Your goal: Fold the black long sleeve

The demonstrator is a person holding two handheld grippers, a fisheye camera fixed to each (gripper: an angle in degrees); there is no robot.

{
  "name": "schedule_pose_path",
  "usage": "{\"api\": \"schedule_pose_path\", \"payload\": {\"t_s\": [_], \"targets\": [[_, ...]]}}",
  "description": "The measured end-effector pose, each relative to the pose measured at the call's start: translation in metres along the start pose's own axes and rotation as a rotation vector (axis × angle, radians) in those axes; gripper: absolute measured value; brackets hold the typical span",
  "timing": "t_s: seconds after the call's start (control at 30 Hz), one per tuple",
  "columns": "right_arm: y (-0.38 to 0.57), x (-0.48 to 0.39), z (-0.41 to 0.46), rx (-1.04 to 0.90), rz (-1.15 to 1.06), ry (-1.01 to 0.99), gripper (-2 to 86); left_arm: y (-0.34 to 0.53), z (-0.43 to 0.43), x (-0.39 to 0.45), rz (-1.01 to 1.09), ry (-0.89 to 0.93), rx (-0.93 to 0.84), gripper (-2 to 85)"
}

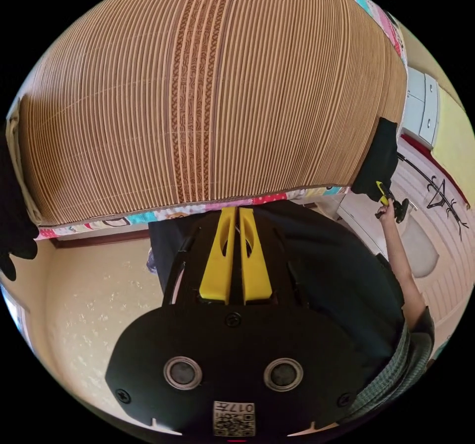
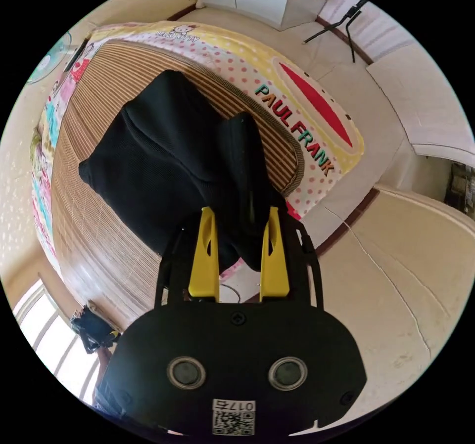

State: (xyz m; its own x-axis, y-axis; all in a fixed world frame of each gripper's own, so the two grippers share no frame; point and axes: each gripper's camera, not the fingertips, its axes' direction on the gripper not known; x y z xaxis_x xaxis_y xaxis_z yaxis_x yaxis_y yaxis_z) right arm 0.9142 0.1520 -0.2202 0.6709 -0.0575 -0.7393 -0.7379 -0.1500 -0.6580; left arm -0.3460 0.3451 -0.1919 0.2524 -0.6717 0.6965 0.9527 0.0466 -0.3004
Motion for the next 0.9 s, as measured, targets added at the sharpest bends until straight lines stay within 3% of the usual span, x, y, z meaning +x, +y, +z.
{"api": "schedule_pose_path", "payload": {"t_s": [0.13, 0.3, 0.37, 0.43, 0.5, 0.6, 0.7, 0.9], "targets": [[0.083, -0.003, -0.013, 0.166, 0.148, 0.018, 9.8, 0.021, -0.031, 0.016, -0.001, -0.049, 0.09, -0.9], [0.192, 0.032, 0.076, -0.305, 0.513, 0.006, 2.1, 0.043, -0.037, 0.016, -0.004, -0.021, 0.069, -1.0], [0.238, 0.051, 0.09, -0.409, 0.692, -0.03, 1.3, 0.062, -0.041, 0.005, -0.038, 0.005, 0.085, -1.0], [0.283, 0.067, 0.092, -0.415, 0.907, -0.16, 0.8, 0.078, -0.044, -0.009, -0.074, 0.034, 0.087, -1.0], [0.334, 0.073, 0.091, -0.296, 1.171, -0.455, 0.5, 0.095, -0.05, -0.026, -0.119, 0.052, 0.092, -1.0], [0.367, 0.06, 0.098, -0.233, 1.357, -0.766, 0.3, 0.123, -0.067, -0.058, -0.193, 0.058, 0.111, -1.0], [0.359, 0.037, 0.095, -0.259, 1.292, -0.913, 0.3, 0.147, -0.093, -0.084, -0.237, 0.046, 0.127, -1.0], [0.311, -0.022, 0.045, -0.266, 0.889, -0.825, 0.3, 0.184, -0.158, -0.115, -0.218, 0.05, 0.206, -0.7]]}}
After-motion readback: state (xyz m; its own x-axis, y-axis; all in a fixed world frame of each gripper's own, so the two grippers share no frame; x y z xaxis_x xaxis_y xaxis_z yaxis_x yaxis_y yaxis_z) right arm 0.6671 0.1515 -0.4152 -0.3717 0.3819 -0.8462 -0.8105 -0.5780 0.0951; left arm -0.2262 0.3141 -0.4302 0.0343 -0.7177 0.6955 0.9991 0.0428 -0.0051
